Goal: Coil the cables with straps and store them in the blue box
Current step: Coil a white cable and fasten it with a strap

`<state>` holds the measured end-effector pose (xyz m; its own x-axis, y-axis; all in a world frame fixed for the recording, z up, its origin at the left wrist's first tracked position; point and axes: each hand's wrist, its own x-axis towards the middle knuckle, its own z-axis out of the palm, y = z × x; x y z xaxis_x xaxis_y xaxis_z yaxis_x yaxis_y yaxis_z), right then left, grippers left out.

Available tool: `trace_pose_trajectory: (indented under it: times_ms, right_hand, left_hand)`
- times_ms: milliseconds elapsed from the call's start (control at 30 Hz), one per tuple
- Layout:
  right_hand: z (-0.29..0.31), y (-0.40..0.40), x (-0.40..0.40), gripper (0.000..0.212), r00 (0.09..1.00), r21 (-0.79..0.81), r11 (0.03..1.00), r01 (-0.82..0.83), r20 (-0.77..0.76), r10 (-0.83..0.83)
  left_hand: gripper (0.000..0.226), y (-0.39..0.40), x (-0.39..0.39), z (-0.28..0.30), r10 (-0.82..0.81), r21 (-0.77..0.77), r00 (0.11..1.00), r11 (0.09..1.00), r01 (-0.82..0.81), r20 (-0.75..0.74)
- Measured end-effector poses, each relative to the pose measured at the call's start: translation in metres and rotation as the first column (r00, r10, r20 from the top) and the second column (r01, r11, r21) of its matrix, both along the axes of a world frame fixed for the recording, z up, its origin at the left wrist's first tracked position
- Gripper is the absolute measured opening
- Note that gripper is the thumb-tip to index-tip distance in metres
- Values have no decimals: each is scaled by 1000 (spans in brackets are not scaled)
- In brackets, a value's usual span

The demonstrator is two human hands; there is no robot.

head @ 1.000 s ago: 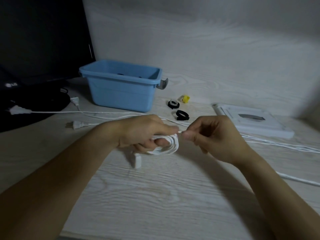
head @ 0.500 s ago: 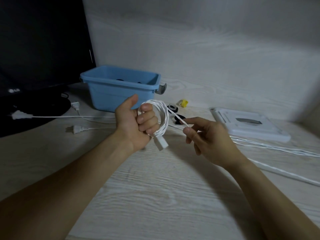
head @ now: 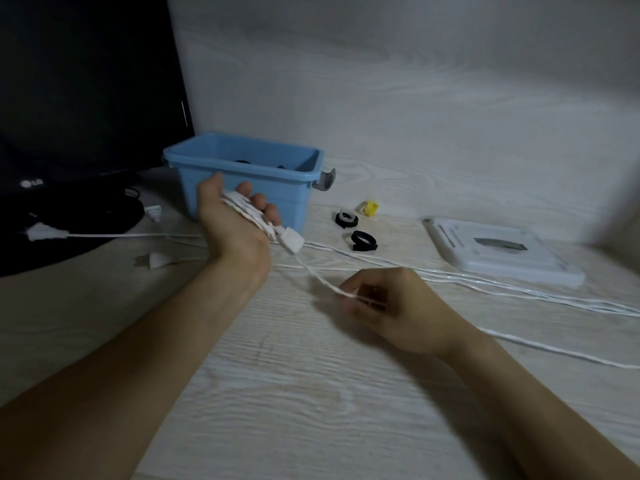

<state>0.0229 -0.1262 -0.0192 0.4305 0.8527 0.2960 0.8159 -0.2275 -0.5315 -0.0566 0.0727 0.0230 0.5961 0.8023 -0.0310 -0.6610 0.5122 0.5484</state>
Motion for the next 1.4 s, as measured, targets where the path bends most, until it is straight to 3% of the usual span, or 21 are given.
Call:
trace_pose_trajectory:
  times_ms: [100, 200, 333, 433, 533, 600, 700, 800, 967, 1067, 1167, 1400]
  right_hand:
    - [-2, 4, -8, 10, 990, -10, 997, -79, -119, 77]
    - [0, 5, -14, 11, 968, -6, 991, -135, -212, 131]
    - [3, 3, -17, 11, 933, 14, 985, -173, -318, 169]
    - [4, 1, -18, 8, 918, 73, 977, -200, -334, 213]
    - [8, -1, -19, 7, 918, 181, 962, -206, -305, 254]
    - [11, -1, -19, 12, 928, 309, 937, -163, -275, 252]
    - [15, -2, -11, 5, 976, 477, 876, -69, -152, 159]
    - [15, -2, -7, 4, 1000, 521, 853, -19, -11, 29]
    - [18, -3, -2, 35, 977, 547, 818, 176, -202, -75]
    - [15, -3, 2, 32, 977, 417, 905, 80, -214, 12]
    - [11, -1, 1, 51, 897, 337, 941, 5, -417, 145]
    - [14, 8, -10, 25, 644, 480, 864, 151, -711, 282]
  left_hand:
    - [31, -10, 8, -4, 80, 188, 990, 981, -57, -115]
    - [24, -17, 12, -12, 164, 445, 960, 894, -49, -225]
    - [25, -23, 10, -24, 209, 749, 901, 642, 167, -380]
    - [21, -29, 7, -33, 146, 811, 875, 469, 349, -461]
    - [24, -35, 4, -38, 142, 877, 874, 203, 434, -465]
    - [31, -39, 1, -36, 139, 880, 870, 115, 461, -474]
    - [50, -43, -7, -28, -2, 812, 822, 152, 564, -570]
    - [58, -49, -12, -22, -92, 779, 791, 137, 611, -605]
    - [61, -43, -12, -19, -334, 669, 691, 199, 716, -641]
    - [54, -47, -13, -20, -509, 551, 596, 257, 794, -621]
    - [55, -52, -11, -20, -531, 445, 557, 336, 830, -638]
    - [51, -53, -8, -15, -651, 266, 467, 388, 882, -599]
